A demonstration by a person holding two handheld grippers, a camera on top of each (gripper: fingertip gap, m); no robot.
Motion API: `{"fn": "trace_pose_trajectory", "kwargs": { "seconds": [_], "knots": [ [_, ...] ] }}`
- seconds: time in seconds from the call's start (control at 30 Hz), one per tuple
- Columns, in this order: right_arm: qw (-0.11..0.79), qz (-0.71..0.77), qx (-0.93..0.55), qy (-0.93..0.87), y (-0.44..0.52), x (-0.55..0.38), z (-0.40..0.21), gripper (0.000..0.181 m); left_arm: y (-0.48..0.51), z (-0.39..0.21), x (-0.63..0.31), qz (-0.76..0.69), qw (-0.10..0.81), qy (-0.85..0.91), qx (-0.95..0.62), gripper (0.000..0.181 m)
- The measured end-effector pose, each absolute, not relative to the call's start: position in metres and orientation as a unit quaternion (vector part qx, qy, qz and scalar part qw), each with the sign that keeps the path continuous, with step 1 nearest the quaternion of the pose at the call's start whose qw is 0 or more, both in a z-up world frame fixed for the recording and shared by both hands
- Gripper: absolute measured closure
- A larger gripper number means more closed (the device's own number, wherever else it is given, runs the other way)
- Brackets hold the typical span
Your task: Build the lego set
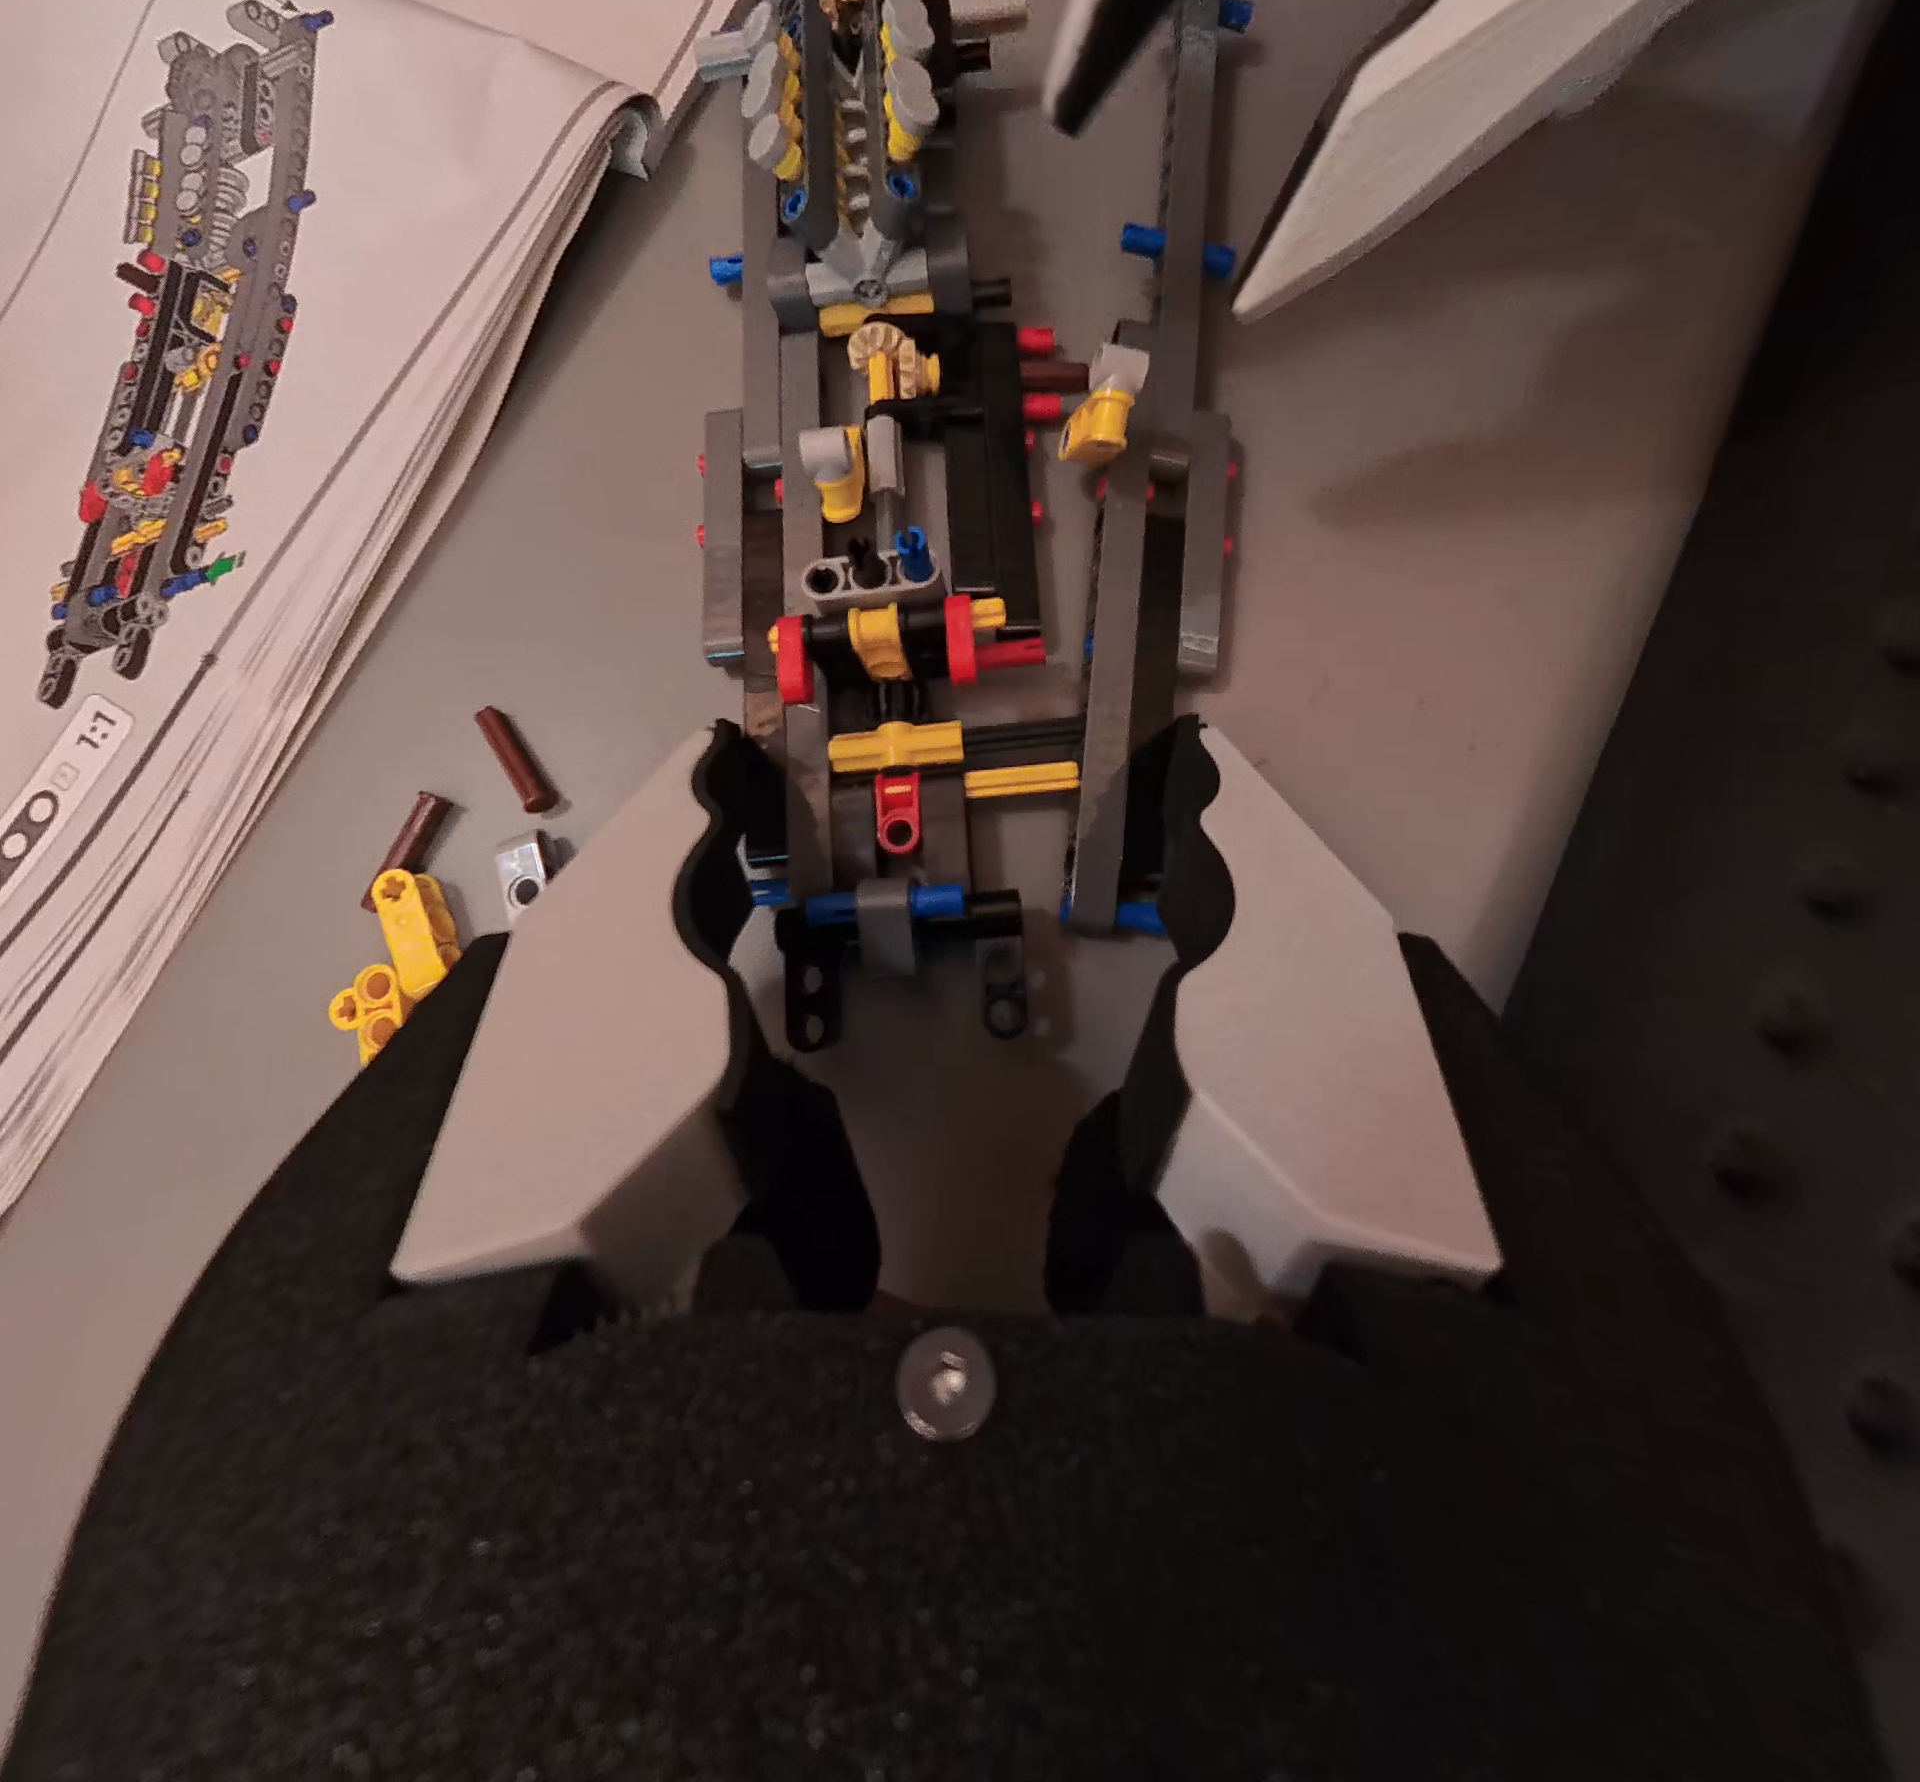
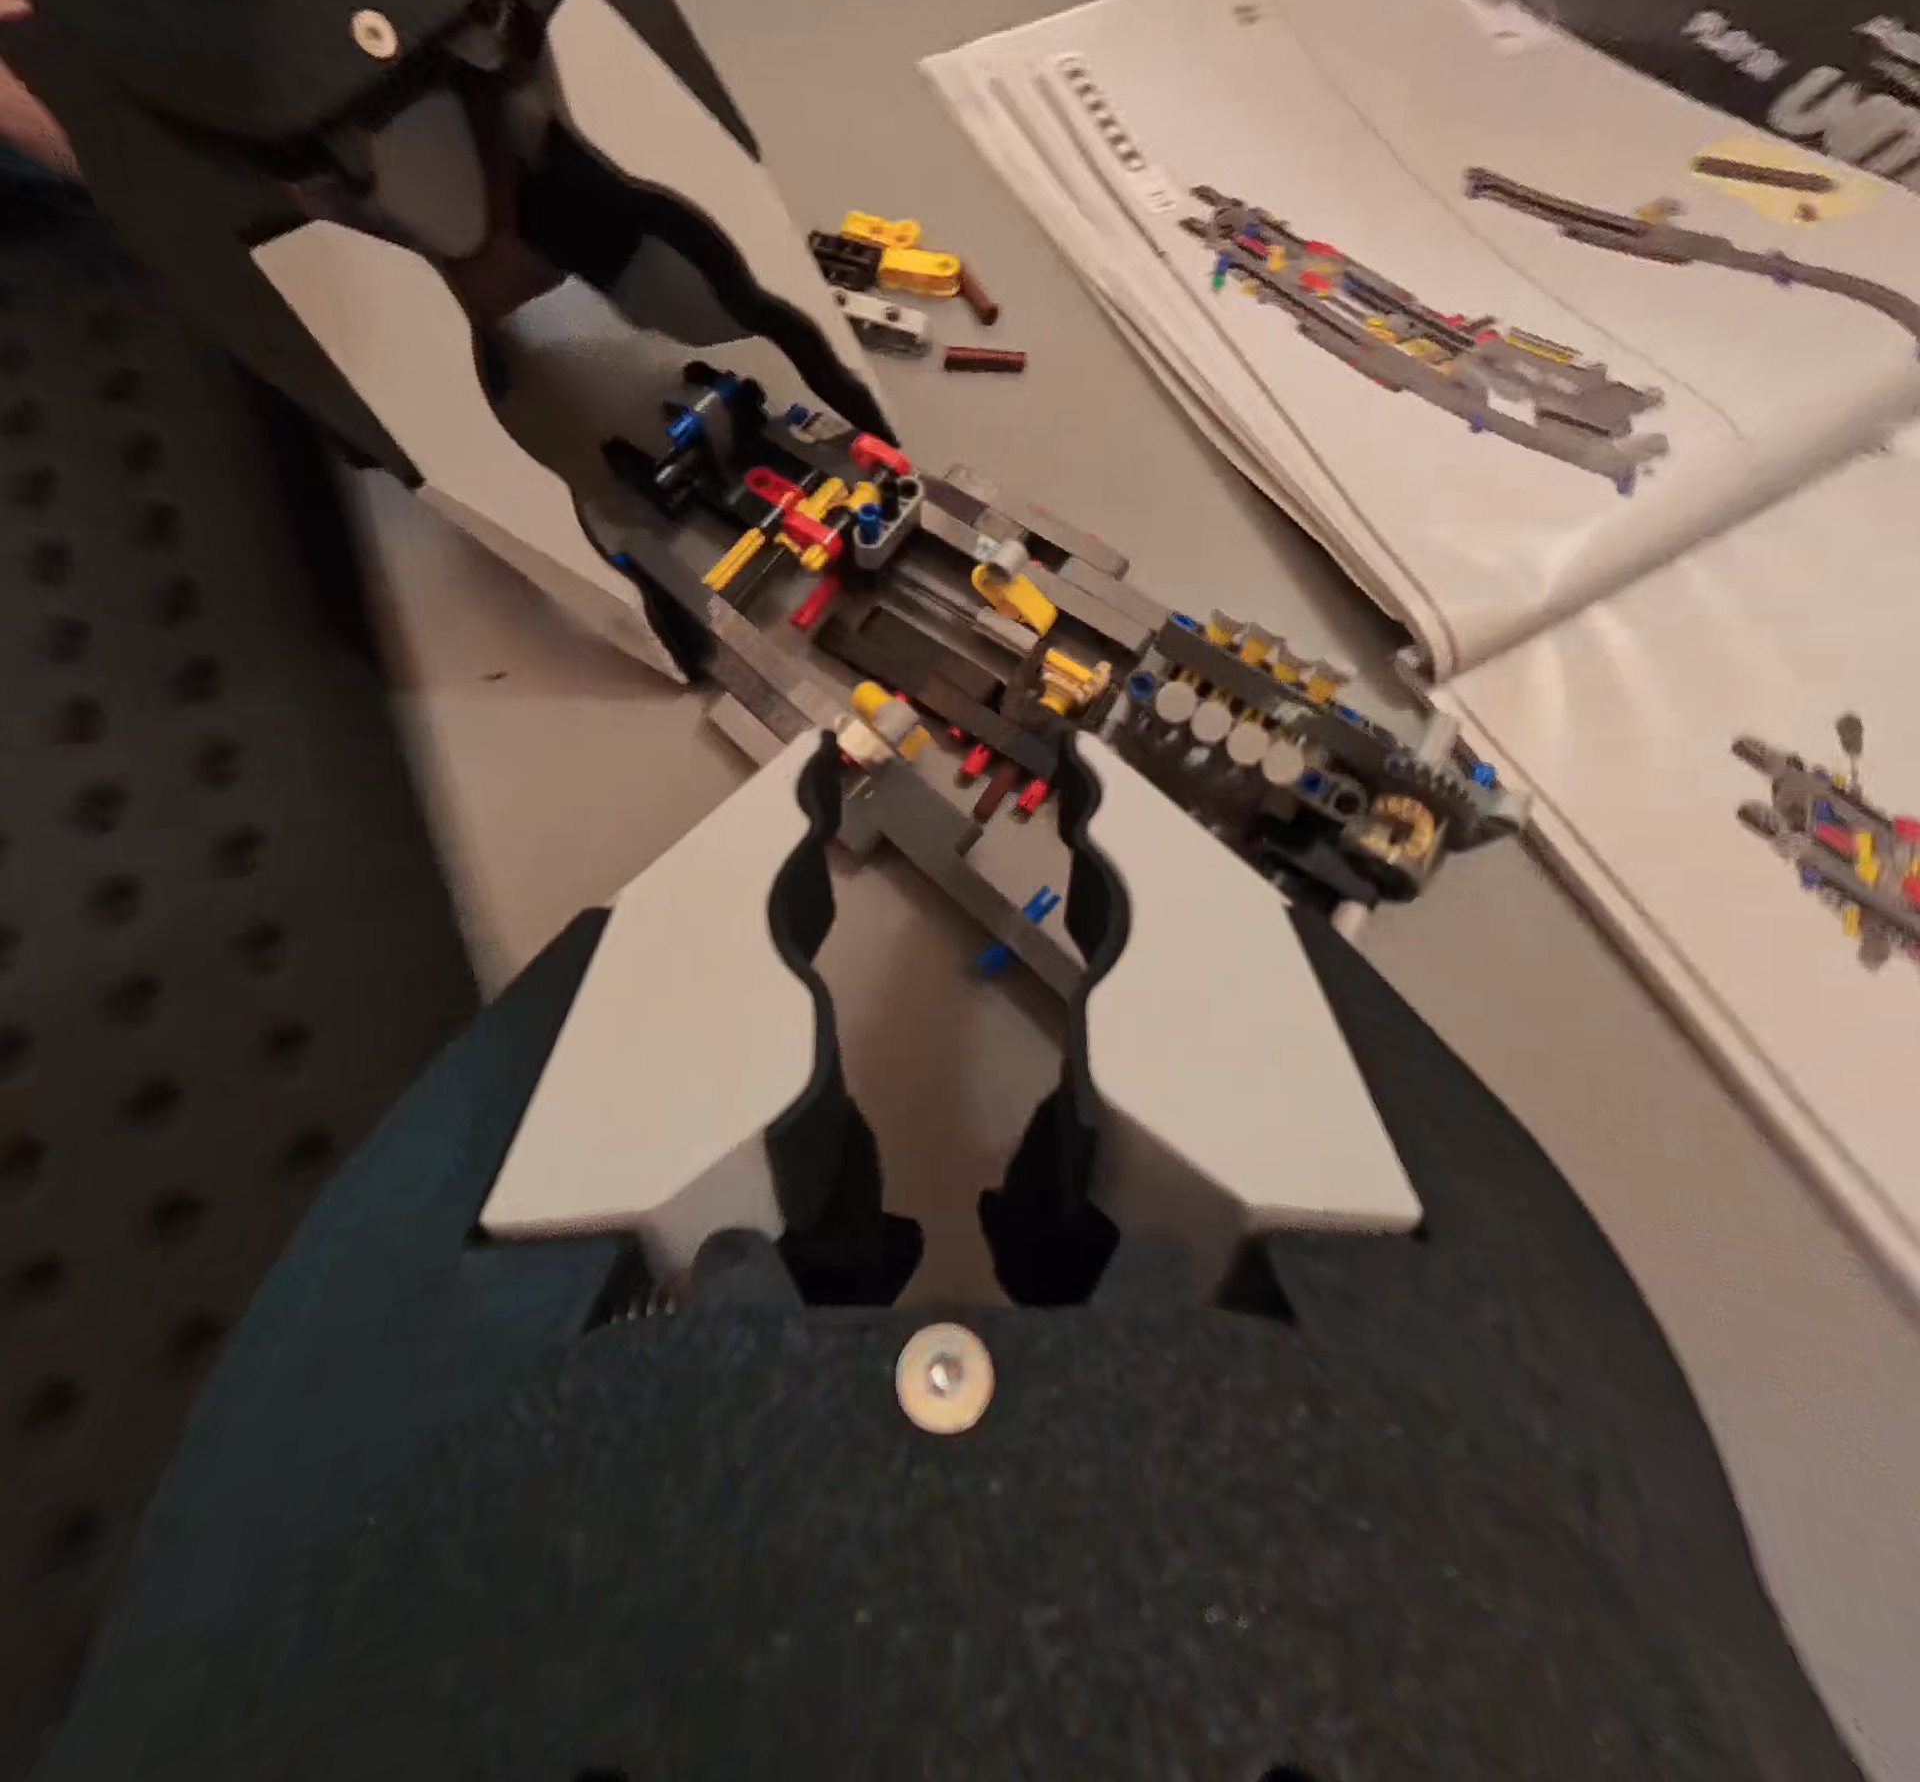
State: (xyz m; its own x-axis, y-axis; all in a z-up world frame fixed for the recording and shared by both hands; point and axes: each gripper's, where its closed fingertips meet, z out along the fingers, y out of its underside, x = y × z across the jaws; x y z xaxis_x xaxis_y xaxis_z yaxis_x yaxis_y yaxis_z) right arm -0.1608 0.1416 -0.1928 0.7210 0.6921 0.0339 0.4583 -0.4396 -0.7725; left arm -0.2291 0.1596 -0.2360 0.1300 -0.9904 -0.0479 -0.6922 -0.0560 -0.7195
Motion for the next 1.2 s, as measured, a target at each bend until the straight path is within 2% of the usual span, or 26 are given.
{"fn": "trace_pose_trajectory", "kwargs": {
  "seconds": [0.07, 0.5, 0.93, 1.1, 1.2],
  "knots": [
    [0.429, 0.146, -0.839, -0.301, 0.14, -0.161, -0.195, 0.15, 0.159, -0.236, -0.229, -0.242, 0.309, 0.613, -0.686, 0.102],
    [0.405, 0.109, -0.846, -0.328, 0.137, -0.169, -0.224, 0.149, 0.159, -0.236, -0.228, -0.247, 0.316, 0.61, -0.683, 0.102],
    [0.416, 0.116, -0.847, -0.308, 0.142, -0.166, -0.219, 0.157, 0.158, -0.235, -0.227, -0.243, 0.323, 0.614, -0.678, 0.103],
    [0.436, 0.161, -0.841, -0.277, 0.154, -0.169, -0.212, 0.152, 0.158, -0.235, -0.228, -0.242, 0.323, 0.614, -0.679, 0.103],
    [0.407, 0.172, -0.859, -0.26, 0.156, -0.165, -0.215, 0.146, 0.159, -0.235, -0.228, -0.24, 0.326, 0.613, -0.679, 0.103]
  ]
}}
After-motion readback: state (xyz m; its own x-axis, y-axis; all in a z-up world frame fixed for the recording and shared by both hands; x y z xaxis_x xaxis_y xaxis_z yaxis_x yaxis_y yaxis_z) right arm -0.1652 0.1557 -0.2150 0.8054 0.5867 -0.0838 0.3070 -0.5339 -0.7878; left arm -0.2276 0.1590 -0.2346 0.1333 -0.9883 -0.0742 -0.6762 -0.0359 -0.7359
